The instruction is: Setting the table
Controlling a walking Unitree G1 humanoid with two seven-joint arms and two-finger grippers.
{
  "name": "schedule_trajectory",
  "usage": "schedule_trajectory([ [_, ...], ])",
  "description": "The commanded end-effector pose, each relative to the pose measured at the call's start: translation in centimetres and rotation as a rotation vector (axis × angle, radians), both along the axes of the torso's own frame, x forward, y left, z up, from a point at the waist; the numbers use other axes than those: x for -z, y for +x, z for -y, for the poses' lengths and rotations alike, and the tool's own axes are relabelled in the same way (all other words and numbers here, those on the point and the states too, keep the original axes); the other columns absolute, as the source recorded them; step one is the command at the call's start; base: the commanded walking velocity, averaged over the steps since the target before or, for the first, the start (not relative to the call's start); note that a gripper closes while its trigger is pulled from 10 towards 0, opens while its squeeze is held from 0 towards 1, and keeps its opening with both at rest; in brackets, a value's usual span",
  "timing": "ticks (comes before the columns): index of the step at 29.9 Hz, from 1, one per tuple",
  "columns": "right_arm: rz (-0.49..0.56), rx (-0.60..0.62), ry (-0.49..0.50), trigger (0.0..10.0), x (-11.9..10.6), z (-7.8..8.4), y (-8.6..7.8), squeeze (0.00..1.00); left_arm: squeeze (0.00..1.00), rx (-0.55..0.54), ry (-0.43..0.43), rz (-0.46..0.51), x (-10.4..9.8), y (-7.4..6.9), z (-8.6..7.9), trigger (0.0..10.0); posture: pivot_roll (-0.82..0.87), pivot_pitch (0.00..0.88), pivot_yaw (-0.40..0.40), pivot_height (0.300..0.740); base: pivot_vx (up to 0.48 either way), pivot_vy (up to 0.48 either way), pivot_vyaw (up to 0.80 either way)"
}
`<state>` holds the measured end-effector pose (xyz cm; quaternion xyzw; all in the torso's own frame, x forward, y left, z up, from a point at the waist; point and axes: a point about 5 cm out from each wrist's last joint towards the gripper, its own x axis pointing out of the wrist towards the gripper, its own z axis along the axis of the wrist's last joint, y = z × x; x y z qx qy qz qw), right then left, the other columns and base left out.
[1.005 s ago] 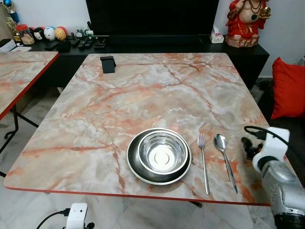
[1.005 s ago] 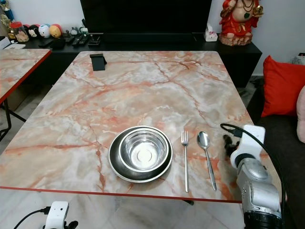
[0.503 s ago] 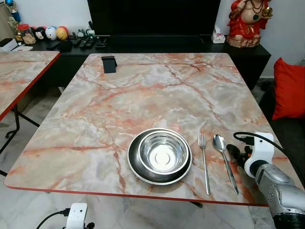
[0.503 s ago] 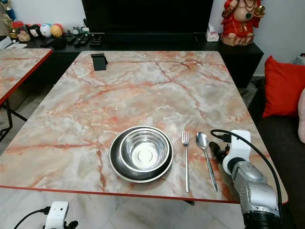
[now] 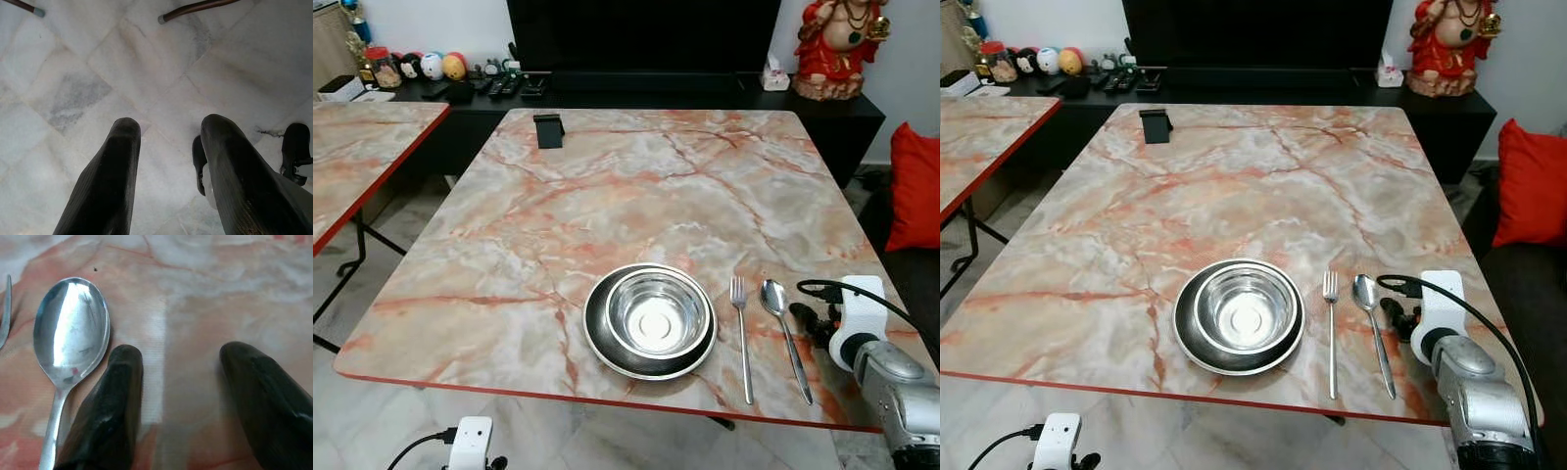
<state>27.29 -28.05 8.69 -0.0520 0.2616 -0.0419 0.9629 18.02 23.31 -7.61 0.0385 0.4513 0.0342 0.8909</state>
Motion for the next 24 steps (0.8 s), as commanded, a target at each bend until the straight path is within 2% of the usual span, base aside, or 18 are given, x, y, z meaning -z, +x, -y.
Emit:
schedule_trajectory([
  [1,-0.040,0.023,-0.048,10.0,0.1,0.8,-0.8,0.00,0.00,0.005,0.002,-0.021,0.1,-0.2,-0.1,10.0,-0.08,0.000,0.038,0.740,0.000,0.000,0.00],
  [6,-0.023,0.030,-0.094,10.0,-0.6,1.5,-1.6,0.00,0.00,0.003,0.000,-0.020,0.1,-0.2,-0.1,10.0,-0.09,0.000,0.038,0.740,0.000,0.000,0.00],
  [7,0.047,0.079,-0.085,10.0,-1.3,1.8,-1.8,0.00,0.00,0.003,0.000,-0.019,0.1,-0.2,-0.1,10.0,-0.09,0.000,0.038,0.740,0.000,0.000,0.00],
  [9,0.074,0.098,-0.076,10.0,-1.6,1.9,-1.8,0.00,0.00,0.003,0.001,-0.019,0.1,-0.1,-0.1,10.0,-0.09,0.000,0.040,0.740,0.000,0.000,0.00],
  [10,0.157,0.133,-0.040,10.0,-2.2,1.7,-1.9,0.00,0.00,0.003,0.001,-0.018,0.1,-0.1,-0.1,10.0,-0.09,0.000,0.040,0.740,0.000,0.000,0.00],
  [14,0.190,0.147,-0.029,10.0,-2.4,1.7,-2.0,0.00,0.00,0.003,0.001,-0.018,0.1,-0.1,-0.1,10.0,-0.09,0.000,0.040,0.740,0.000,0.000,0.00],
  [15,0.240,0.154,-0.006,10.0,-2.7,1.3,-2.3,0.00,0.00,0.005,0.003,-0.018,0.1,-0.1,-0.1,10.0,-0.09,0.000,0.044,0.740,0.000,0.000,0.00],
  [16,0.295,0.148,0.057,10.0,-2.7,0.3,-3.3,0.00,0.00,0.009,0.006,-0.018,0.0,-0.1,-0.2,10.0,-0.10,0.000,0.047,0.740,0.000,0.000,0.00],
  [20,0.303,0.125,0.087,10.0,-2.2,-0.4,-4.6,0.00,0.00,0.012,0.007,-0.018,0.0,0.0,-0.2,10.0,-0.11,0.000,0.050,0.740,0.000,0.000,0.00],
  [21,0.301,0.112,0.113,10.0,-1.7,-0.6,-5.5,0.00,0.00,0.013,0.008,-0.017,0.0,0.0,-0.2,10.0,-0.11,0.000,0.053,0.740,0.000,0.000,0.00],
  [24,0.273,0.100,0.139,10.0,-0.7,-0.5,-6.4,0.00,0.00,0.015,0.008,-0.016,0.0,0.0,-0.2,10.0,-0.12,0.000,0.053,0.740,0.000,0.000,0.00],
])
